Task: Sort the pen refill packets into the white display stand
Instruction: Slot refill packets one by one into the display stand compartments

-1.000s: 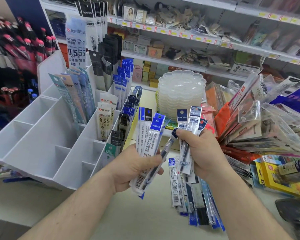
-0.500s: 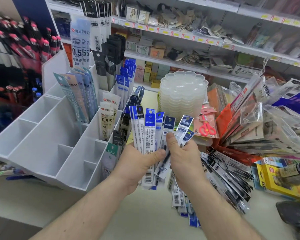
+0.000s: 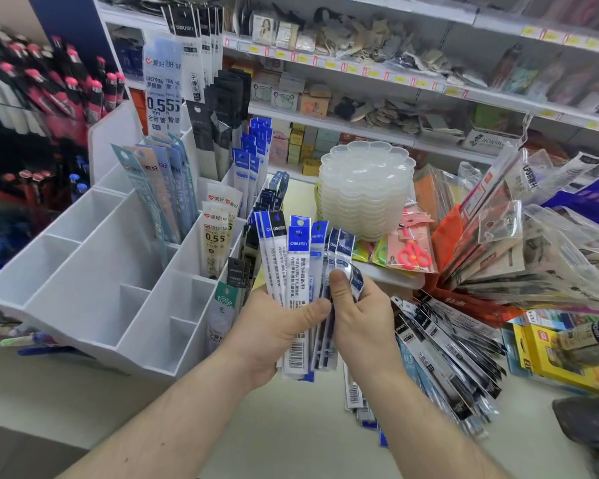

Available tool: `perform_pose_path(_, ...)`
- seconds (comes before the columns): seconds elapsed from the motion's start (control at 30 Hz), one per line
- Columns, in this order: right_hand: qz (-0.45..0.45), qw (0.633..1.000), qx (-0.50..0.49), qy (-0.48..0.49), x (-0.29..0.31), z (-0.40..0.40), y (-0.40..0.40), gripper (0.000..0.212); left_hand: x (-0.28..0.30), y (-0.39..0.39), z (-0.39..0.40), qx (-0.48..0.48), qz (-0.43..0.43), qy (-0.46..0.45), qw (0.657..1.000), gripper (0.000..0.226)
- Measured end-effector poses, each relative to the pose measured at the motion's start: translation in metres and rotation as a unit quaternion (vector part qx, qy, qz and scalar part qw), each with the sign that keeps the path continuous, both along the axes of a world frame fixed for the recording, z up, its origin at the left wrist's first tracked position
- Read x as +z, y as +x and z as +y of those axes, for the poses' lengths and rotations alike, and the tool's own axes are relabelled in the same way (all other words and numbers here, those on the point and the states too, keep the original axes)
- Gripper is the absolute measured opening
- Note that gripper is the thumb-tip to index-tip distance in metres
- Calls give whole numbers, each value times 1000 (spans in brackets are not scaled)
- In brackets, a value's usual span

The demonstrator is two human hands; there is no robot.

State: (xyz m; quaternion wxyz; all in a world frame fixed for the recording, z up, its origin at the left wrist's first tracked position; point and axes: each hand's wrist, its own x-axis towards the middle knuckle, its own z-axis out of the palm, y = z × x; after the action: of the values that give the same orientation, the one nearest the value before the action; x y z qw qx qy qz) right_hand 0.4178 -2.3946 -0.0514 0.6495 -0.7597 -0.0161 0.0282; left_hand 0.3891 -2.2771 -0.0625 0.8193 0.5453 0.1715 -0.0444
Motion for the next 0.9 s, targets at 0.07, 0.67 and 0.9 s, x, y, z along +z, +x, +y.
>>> perform_pose_path(0.07,25,999,16,11,2,-1,-3,35,-2,-2,2,-24,-8,14,1000,47)
perform_pose_path(0.67,267,915,-8,302,33,-10,1,25,-6,-13,6,-55,32,68,996,43)
perform_pose_path(0.9,282,897,-70,333,25,10,-7,23,-2,-16,5,-27,6,23,999,56)
